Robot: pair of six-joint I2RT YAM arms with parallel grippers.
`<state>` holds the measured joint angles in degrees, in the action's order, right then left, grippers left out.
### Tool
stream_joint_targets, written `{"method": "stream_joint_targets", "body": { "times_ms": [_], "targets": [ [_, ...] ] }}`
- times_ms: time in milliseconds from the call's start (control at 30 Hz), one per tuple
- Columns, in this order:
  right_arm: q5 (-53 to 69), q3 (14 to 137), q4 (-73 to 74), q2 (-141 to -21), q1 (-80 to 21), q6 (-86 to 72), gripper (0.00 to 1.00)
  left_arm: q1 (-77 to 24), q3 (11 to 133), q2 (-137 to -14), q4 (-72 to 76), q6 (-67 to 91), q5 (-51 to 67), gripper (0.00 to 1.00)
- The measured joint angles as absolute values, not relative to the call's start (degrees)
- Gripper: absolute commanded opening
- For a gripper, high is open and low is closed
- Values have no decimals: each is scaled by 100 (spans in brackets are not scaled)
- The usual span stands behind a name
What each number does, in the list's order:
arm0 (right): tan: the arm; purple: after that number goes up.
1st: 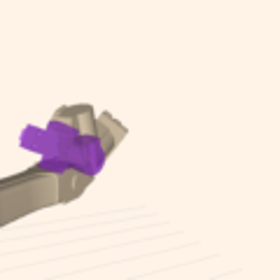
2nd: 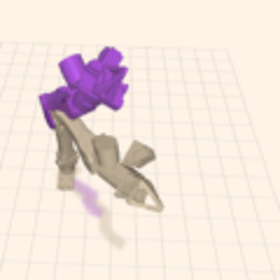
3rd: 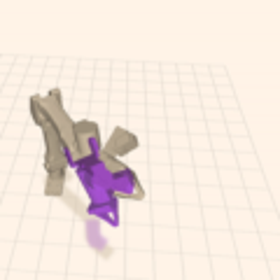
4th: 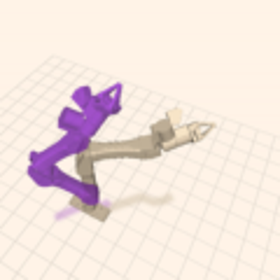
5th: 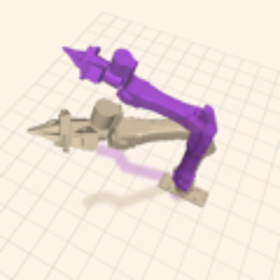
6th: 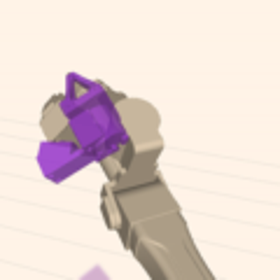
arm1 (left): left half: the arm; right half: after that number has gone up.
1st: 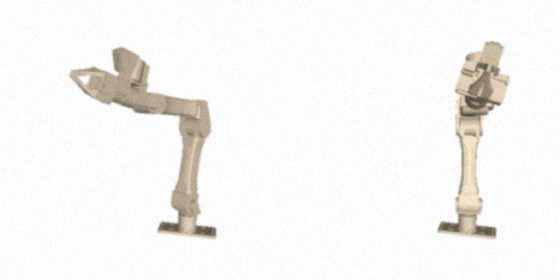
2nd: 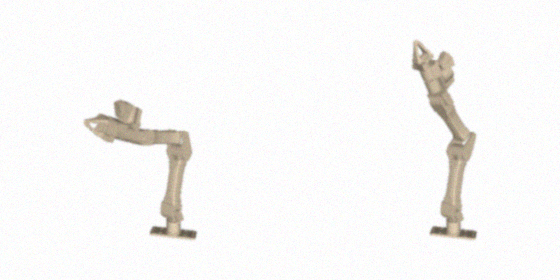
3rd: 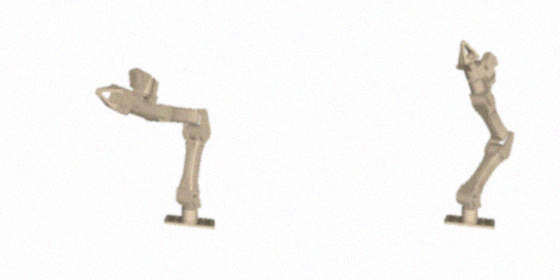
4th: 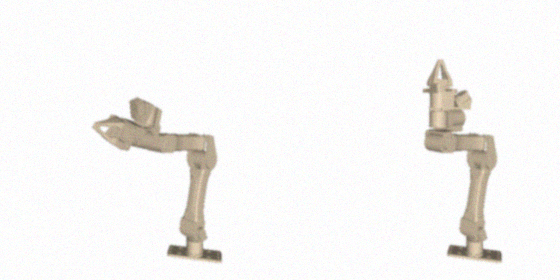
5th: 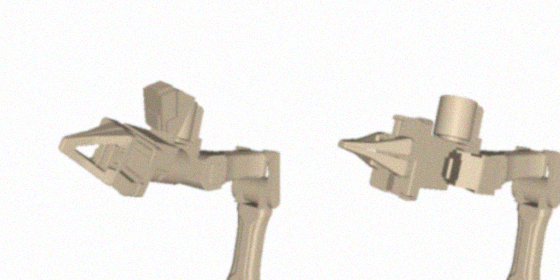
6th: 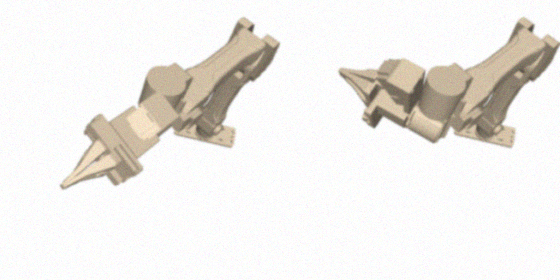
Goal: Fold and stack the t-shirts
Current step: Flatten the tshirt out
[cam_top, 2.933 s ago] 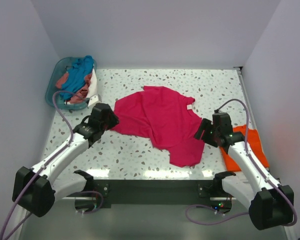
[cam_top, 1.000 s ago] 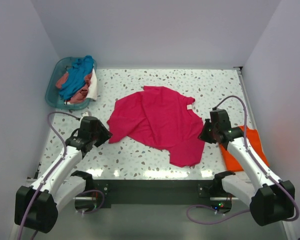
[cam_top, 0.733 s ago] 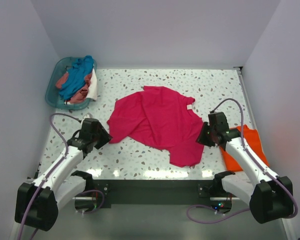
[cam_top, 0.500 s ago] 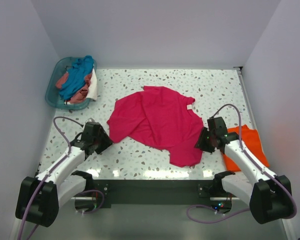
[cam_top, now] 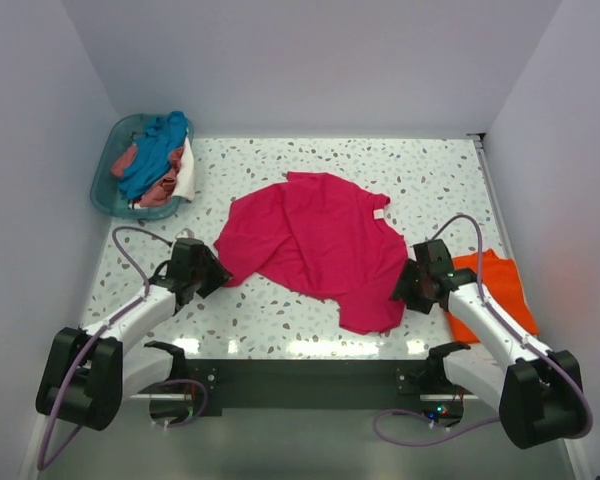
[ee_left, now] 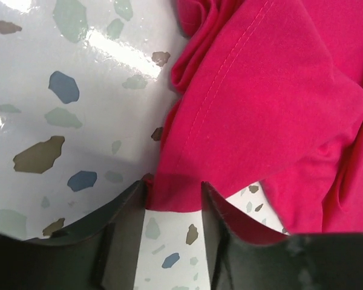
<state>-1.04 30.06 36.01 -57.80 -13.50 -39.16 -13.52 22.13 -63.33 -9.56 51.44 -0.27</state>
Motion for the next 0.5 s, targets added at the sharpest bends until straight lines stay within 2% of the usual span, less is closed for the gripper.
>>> {"method": "stream_joint_targets", "body": {
  "times_ms": [133, 267, 300, 500],
  "targets": [
    [-95, 2838, 3487, -6080, -1350, -4058, 51, -1352, 2189, -6521, -762, 5142, 32, 28],
    [-47, 2803, 3225, -6305, -1350, -4145, 15, -1352, 2187, -6659, -681, 5109, 108, 4],
    [-40, 2805, 3116, -6381, -1350, -4165, 2, -1352, 2191, -6667, -687, 5087, 130, 1],
    [-14, 3041, 3205, -6466, -1350, -4139, 0, -1350, 2617, -6558, -1271, 4919, 62, 0]
  ]
}}
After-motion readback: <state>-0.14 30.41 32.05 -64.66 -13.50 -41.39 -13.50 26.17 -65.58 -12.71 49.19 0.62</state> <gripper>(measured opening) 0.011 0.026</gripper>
